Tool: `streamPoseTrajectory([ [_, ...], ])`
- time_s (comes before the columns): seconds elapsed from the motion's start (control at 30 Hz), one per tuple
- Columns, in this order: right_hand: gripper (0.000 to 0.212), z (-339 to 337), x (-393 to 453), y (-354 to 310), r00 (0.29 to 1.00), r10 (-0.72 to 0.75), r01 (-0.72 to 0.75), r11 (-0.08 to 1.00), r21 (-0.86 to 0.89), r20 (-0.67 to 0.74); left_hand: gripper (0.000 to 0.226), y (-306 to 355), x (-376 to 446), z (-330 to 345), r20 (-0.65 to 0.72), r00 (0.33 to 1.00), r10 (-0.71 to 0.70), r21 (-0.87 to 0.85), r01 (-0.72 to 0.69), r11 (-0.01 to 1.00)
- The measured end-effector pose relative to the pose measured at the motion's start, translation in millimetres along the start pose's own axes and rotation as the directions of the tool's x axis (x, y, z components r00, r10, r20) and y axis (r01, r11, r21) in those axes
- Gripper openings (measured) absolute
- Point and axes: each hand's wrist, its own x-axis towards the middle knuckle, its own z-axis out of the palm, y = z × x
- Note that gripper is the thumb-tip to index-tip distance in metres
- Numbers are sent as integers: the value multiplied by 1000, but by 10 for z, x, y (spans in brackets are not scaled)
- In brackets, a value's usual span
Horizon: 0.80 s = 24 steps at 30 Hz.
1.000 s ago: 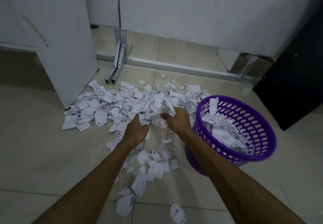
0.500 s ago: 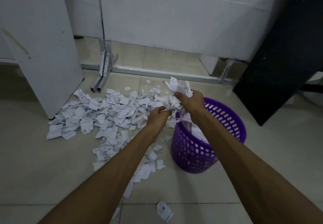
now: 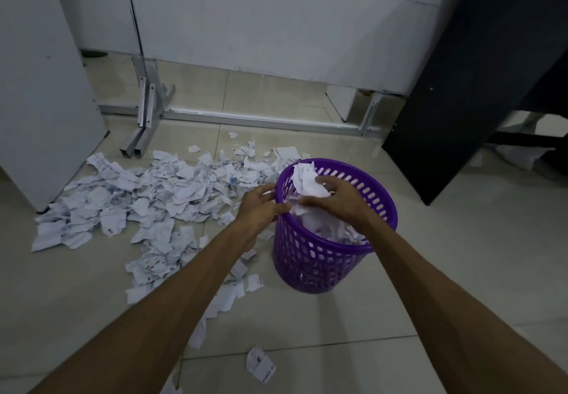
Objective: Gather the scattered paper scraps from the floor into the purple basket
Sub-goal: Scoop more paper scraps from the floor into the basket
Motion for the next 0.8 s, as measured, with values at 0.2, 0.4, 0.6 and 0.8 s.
streamPoseTrajectory([
  [0.2, 60, 14, -17, 98, 993, -100, 96, 994, -60, -56, 64, 41, 87, 20, -84, 996, 36, 17, -35, 999],
  [0.4, 33, 87, -29, -42, 932, 2, 141, 919, -367, 363, 61, 157, 175, -141, -157, 982, 108, 122, -89, 989],
  [0.6, 23, 131, 19, -185, 956, -275, 216, 894, -394, -100, 55, 145, 213, -308, -211, 969, 124, 83, -109, 991],
  [0.8, 47, 394, 14, -154, 957, -100, 212, 883, -420, 273, 51, 110, 226, -365, -174, 980, 93, -5, -96, 995],
])
